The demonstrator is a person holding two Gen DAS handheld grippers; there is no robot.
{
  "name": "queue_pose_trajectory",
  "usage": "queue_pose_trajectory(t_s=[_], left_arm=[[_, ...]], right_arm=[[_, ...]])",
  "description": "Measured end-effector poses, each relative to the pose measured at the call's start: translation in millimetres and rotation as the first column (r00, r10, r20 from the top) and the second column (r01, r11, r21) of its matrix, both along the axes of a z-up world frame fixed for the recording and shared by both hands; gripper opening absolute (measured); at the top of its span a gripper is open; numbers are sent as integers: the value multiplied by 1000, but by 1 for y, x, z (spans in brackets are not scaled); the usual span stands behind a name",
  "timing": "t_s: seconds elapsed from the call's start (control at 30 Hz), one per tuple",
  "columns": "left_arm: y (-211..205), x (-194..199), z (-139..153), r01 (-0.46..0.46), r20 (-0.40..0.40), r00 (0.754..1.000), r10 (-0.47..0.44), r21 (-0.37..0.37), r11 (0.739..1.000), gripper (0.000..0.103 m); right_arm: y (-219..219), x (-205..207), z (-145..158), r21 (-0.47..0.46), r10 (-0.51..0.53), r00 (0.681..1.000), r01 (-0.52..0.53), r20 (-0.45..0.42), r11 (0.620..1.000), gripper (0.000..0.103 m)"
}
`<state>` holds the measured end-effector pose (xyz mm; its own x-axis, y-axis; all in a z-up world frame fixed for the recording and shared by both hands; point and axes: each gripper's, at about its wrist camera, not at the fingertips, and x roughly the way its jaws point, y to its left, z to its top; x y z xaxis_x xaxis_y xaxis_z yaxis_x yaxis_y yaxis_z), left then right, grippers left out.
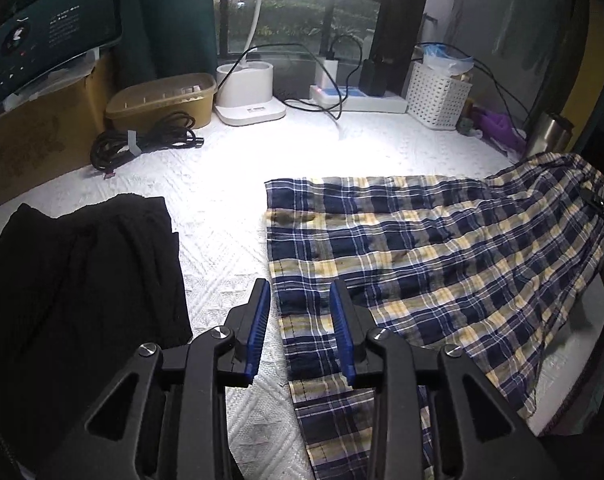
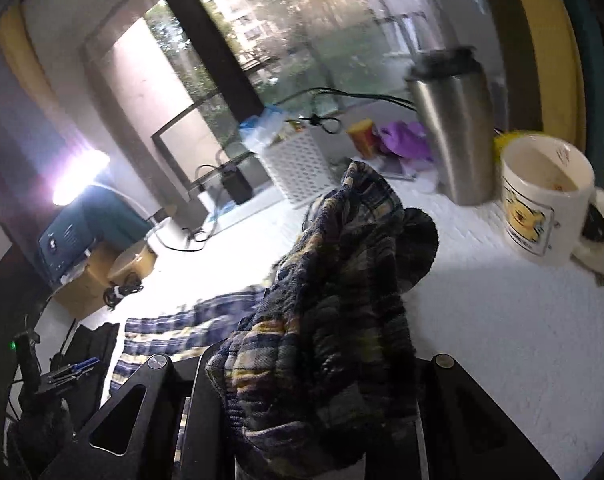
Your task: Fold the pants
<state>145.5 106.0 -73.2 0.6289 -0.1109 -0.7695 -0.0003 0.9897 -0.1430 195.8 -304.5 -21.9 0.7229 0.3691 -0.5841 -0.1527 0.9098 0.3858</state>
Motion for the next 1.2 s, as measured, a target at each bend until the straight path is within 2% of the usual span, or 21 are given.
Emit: queue_pose_trajectory(t_s=[0.3,0.53,0.67,1.0,1.2], left_arm=[[-2,-3,9,66,66,996,-62,-51,997,30],[11,-6,11,93,97,992,-83,-98,991,31],[23,-13,9,90,111,991,-76,-126,988,40],[50,-26,6,117,115,988,-99,-162,980,40],[68,-36,12,114,147,985,-89,-175,978,40]], right_arm=[[61,-6,29,-60,103,994,-101,43,993,23],[109,-6,34,-88,175,984,-172,33,981,23],[139,-4,31,-102,220,975,-217,17,971,23],[219,1,14,-152,311,949,-316,-55,936,23],[257,3,-1,-174,354,930,-367,-102,914,23]])
